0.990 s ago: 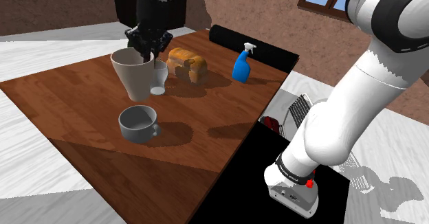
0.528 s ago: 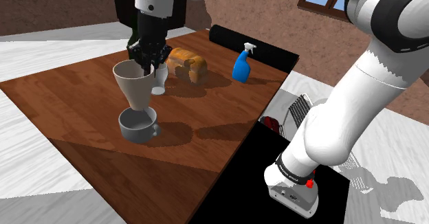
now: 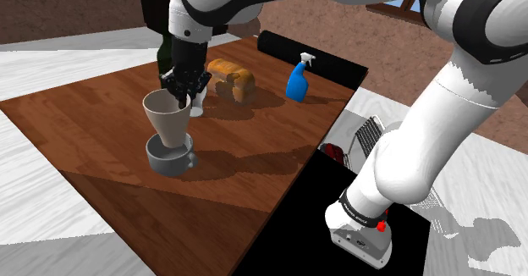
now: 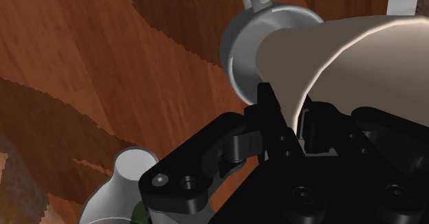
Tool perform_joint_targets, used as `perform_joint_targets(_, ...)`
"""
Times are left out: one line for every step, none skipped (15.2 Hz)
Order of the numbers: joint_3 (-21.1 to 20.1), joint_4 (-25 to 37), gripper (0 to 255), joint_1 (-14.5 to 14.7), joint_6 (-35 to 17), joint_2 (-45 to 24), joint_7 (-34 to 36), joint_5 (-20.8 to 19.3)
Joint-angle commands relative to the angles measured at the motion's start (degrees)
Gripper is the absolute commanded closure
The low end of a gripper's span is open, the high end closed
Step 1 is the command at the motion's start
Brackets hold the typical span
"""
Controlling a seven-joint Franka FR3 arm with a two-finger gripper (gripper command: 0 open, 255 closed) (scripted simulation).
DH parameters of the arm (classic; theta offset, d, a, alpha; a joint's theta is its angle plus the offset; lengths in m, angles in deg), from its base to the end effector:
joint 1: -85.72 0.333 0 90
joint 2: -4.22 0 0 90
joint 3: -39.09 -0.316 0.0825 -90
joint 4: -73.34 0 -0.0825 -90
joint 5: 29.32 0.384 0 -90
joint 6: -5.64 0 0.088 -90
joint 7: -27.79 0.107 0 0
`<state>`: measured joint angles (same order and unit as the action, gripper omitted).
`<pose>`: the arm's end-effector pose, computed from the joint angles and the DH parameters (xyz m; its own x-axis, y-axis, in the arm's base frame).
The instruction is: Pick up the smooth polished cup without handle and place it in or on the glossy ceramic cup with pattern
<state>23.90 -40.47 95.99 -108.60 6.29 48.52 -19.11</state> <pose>0.4926 0.2481 0.4832 0.9997 0.0144 -0.0203 0.0110 -0.9873 -0.1583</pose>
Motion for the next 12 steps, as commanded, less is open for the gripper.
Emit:
perform_joint_targets(-0.05,-1.11,255,0.04,-1.5,-0.35,-0.15,0.02)
perform_joint_targets(-0.08,-1.67,255,0.06,-2.25,-0.54,-0.23,0.02)
perform_joint_targets(-0.08,-1.82,255,0.07,-2.42,-0.58,-0.25,0.03)
perform_joint_targets(-0.08,-1.81,255,0.07,-2.42,-0.59,-0.24,0.03)
perform_joint_targets(-0.08,-1.81,255,0.07,-2.42,-0.59,-0.24,0.03)
perform_joint_targets(-0.08,-1.81,255,0.07,-2.42,-0.59,-0.24,0.03)
perform_joint_targets(-0.08,-1.81,255,0.07,-2.42,-0.59,-0.24,0.03)
perform_joint_targets(-0.08,-1.81,255,0.07,-2.42,-0.59,-0.24,0.03)
perform_joint_targets(-0.08,-1.81,255,0.07,-2.42,-0.59,-0.24,0.03)
perform_joint_targets(-0.08,-1.81,255,0.07,-2.42,-0.59,-0.24,0.03)
perform_joint_targets(-0.08,-1.8,0,0.07,-2.42,-0.59,-0.24,0.02)
perform_joint_targets(-0.08,-1.8,0,0.07,-2.42,-0.59,-0.24,0.02)
